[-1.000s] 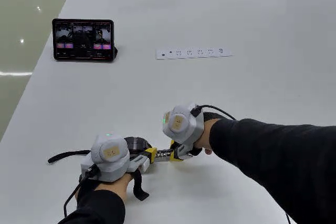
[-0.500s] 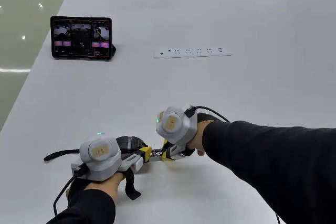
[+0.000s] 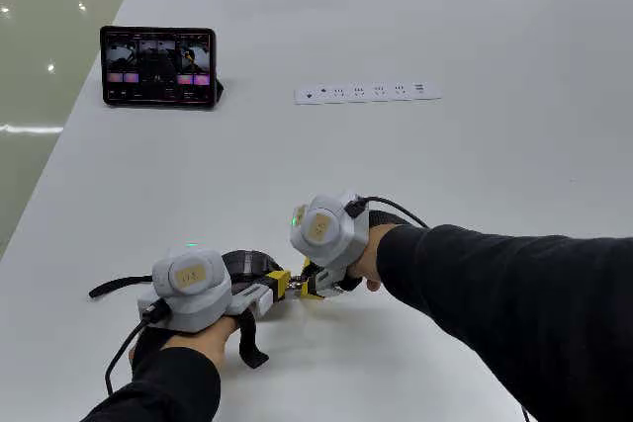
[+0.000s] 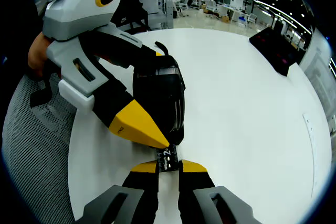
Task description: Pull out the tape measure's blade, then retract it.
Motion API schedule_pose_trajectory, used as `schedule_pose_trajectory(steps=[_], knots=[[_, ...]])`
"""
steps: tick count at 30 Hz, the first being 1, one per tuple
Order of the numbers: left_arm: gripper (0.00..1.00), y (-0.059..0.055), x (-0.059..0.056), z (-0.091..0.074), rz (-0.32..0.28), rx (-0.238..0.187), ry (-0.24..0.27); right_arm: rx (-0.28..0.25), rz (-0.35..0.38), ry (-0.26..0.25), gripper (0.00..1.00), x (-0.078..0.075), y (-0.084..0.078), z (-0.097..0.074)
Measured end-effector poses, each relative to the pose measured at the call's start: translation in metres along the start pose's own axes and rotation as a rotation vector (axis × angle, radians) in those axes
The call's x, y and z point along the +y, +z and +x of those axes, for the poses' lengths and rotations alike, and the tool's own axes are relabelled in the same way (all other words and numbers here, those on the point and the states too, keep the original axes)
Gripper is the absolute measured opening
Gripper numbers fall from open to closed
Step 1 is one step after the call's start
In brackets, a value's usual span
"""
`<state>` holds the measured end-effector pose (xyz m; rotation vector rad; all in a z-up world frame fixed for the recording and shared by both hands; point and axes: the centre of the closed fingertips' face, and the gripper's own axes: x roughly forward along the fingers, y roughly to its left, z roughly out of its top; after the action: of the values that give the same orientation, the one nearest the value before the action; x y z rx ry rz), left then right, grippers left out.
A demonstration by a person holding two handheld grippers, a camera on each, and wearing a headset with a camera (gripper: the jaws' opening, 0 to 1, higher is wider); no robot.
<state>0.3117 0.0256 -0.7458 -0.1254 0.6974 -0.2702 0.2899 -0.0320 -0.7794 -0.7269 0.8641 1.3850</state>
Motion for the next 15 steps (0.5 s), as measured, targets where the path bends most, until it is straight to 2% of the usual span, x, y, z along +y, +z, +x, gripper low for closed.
schedule_pose_trajectory(steps=[5, 7, 15], knots=[[0.58, -0.001, 0.0, 0.0, 0.004, 0.007, -0.007, -0.021, 0.004, 0.011, 0.1, 0.003, 0.013, 0.009], [0.58, -0.001, 0.0, 0.0, 0.008, 0.008, -0.008, 0.004, -0.03, 0.024, 0.1, 0.003, 0.012, 0.009], [0.59, 0.0, 0.0, 0.001, 0.008, 0.008, -0.007, -0.005, -0.006, 0.023, 0.1, 0.003, 0.01, 0.009]])
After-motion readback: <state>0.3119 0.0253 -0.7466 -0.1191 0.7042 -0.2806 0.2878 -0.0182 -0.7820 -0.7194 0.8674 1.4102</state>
